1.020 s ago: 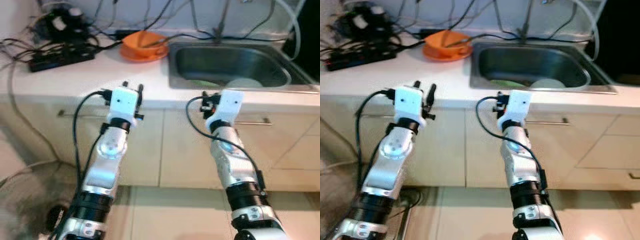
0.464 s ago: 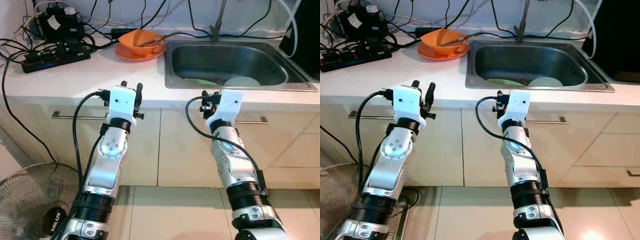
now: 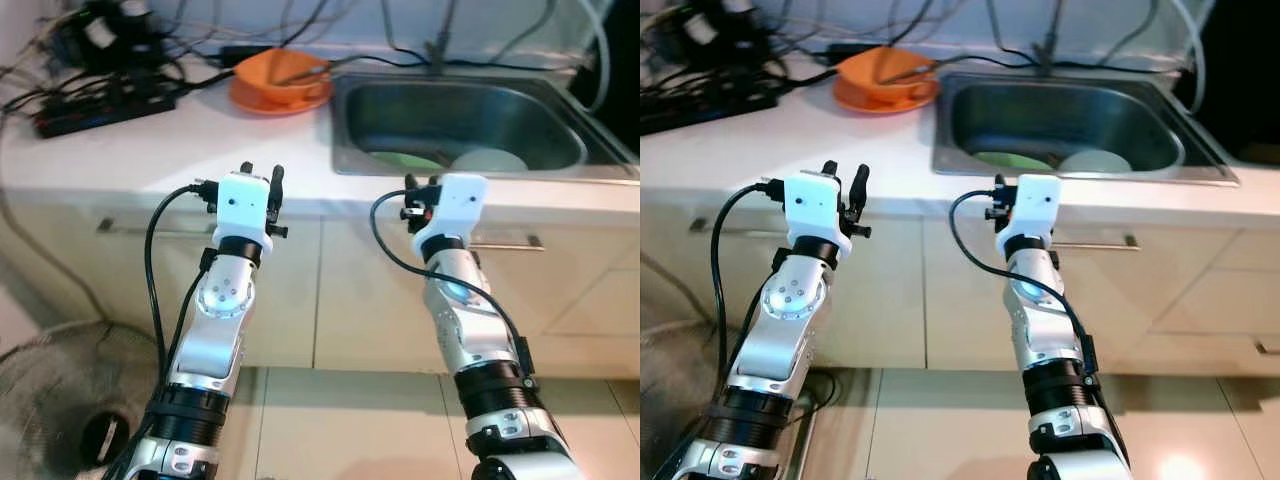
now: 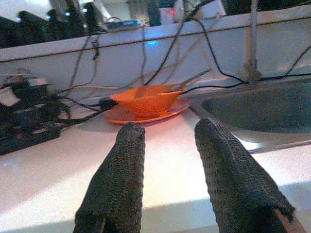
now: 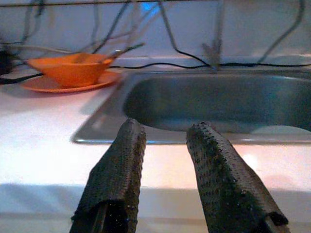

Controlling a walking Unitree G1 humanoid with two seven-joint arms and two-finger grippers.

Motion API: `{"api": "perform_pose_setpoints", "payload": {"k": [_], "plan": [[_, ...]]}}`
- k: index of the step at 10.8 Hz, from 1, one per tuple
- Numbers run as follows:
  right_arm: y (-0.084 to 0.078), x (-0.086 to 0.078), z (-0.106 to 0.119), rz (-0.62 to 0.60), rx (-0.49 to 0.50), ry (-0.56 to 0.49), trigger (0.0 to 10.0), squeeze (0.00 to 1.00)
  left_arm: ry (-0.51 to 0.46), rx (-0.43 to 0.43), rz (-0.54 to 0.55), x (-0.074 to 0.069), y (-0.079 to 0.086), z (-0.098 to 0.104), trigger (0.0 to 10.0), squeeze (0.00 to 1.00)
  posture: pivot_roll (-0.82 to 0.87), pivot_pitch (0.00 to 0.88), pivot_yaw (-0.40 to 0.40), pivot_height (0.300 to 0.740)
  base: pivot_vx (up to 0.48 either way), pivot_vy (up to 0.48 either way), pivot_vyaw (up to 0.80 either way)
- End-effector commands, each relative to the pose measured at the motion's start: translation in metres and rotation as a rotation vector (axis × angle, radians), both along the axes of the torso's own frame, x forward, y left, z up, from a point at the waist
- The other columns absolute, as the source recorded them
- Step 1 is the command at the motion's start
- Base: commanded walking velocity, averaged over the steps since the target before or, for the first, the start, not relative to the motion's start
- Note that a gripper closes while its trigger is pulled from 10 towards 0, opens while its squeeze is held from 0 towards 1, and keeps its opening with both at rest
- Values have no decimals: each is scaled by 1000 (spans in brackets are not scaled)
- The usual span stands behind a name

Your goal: Kitchen organization

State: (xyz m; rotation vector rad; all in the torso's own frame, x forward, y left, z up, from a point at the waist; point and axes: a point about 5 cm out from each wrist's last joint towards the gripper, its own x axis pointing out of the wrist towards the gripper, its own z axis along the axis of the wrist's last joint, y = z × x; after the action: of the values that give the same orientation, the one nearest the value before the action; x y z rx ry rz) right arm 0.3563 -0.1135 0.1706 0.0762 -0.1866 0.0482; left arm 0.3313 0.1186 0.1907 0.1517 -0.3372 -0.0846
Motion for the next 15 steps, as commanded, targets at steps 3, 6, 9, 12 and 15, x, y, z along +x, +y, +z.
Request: {"api": "perform_pose_setpoints", "payload": {"k": [3, 6, 9, 12, 15], "plan": [[2, 2, 3, 11, -7, -12, 10000, 0, 6, -7, 1, 0, -1, -2, 10000, 0, 99, 31, -6, 740, 81, 0, 488], [1, 2, 2, 6, 20, -8, 10000, 0, 6, -4, -6, 0, -3, -2, 10000, 0, 98, 20, -2, 740, 259, 0, 160], [2, 2, 2, 10, 24, -8, 10000, 0, 4, 0, -5, 1, -2, -2, 10000, 0, 99, 22, 0, 740, 330, 0, 0], [4, 2, 1, 19, 5, -7, 10000, 0, -1, 0, -1, 1, -2, 0, 10000, 0, 102, 28, -2, 740, 345, 0, 0], [4, 3, 1, 19, 19, -4, 10000, 0, -7, 2, 8, 2, 0, 2, 10000, 0, 106, 36, -4, 740, 350, 0, 179]]}}
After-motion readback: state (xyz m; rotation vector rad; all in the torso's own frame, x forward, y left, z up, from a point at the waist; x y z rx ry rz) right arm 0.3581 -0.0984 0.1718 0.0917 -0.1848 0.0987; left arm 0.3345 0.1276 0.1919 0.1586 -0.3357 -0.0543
